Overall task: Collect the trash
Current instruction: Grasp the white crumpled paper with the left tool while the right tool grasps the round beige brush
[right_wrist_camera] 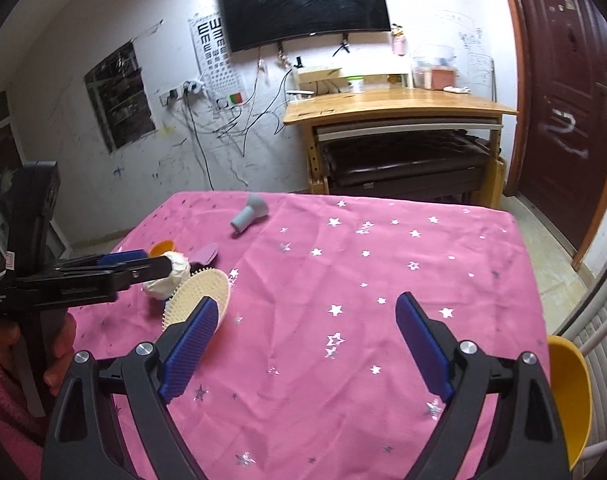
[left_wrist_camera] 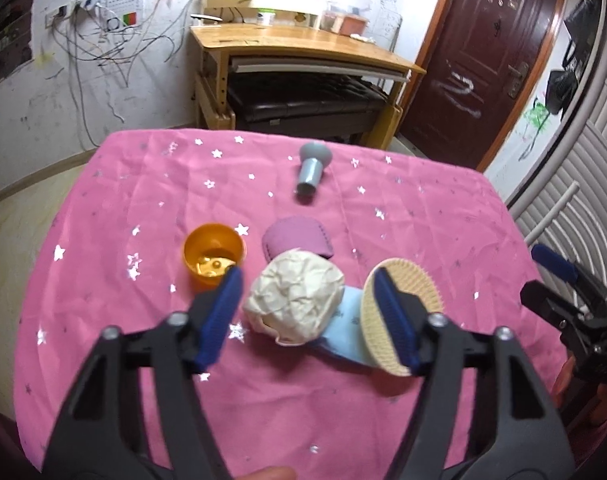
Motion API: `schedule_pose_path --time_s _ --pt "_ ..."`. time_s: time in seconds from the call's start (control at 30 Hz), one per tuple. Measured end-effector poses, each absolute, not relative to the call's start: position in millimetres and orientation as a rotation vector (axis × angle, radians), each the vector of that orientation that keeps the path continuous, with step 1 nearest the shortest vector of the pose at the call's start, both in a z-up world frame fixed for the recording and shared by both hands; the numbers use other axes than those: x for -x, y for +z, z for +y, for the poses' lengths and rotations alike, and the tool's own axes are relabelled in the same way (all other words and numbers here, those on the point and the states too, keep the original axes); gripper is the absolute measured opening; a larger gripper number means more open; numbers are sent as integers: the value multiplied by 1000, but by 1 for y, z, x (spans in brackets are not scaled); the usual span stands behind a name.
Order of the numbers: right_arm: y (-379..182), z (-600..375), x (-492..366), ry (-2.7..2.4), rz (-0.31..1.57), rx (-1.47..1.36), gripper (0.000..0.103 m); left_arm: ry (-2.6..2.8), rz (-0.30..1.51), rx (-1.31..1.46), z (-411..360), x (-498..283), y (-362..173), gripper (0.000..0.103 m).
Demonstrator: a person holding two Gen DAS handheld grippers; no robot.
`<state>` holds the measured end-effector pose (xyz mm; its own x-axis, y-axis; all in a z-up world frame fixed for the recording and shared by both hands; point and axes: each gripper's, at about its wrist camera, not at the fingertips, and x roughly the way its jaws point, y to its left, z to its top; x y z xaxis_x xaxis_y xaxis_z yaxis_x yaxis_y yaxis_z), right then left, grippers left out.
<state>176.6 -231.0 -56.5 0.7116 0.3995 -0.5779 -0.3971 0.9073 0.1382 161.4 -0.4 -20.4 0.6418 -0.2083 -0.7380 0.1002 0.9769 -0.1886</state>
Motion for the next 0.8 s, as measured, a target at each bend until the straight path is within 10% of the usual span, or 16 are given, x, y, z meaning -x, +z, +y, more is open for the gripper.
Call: schedule_pose_path --time_s 0.8 --pt "-70 -162 -195 608 743 83 84 -243 822 192 30 -157 -25 51"
